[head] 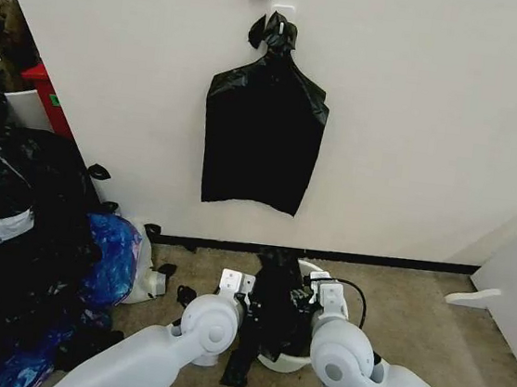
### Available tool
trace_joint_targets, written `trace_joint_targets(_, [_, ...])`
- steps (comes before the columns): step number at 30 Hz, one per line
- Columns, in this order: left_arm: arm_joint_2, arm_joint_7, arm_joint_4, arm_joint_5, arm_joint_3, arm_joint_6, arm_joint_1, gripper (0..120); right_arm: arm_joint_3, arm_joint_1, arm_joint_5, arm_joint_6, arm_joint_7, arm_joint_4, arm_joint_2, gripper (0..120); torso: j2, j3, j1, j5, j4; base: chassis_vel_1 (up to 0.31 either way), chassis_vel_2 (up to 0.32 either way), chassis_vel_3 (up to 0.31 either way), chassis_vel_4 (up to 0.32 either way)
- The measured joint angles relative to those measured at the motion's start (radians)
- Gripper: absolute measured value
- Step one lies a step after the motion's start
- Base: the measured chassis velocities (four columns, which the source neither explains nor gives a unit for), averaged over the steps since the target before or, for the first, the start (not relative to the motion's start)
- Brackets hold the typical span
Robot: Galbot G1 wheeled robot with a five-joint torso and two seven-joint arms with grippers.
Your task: Place the garbage bag over the trash bin.
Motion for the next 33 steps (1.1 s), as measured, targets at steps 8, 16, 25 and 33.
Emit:
trace_joint_targets(8, [-0.015,-0.062,-0.004,0.0,0.011,-0.041,0.01,0,0.001,-0.025,-0.007,0.001,0.001,0.019,-0.008,70,0.0,0.0,0.0,0.0002,0.0,0.0,0.0,0.0,0.0])
trace_joint_targets(16, [-0.024,-0.093,-0.015,0.002,0.006,-0.07,0.015,0,0.021,-0.054,-0.013,0.002,0.003,0.061,-0.029,47,0.0,0.0,0.0,0.0002,0.0,0.0,0.0,0.0,0.0])
trace_joint_targets(25, [-0.02,-0.124,-0.078,0.008,-0.02,-0.106,0.009,0,0.094,-0.107,-0.013,0.002,-0.039,0.174,-0.088,48,0.0,0.0,0.0,0.0,-0.0001,0.0,0.0,0.0,0.0])
trace_joint_targets(33, [0.017,-0.099,-0.13,0.065,-0.053,-0.136,0.004,0,0.154,-0.135,0.047,0.062,-0.112,0.252,-0.096,56,0.0,0.0,0.0,0.0002,0.0001,0.0,0.0,0.0,0.0])
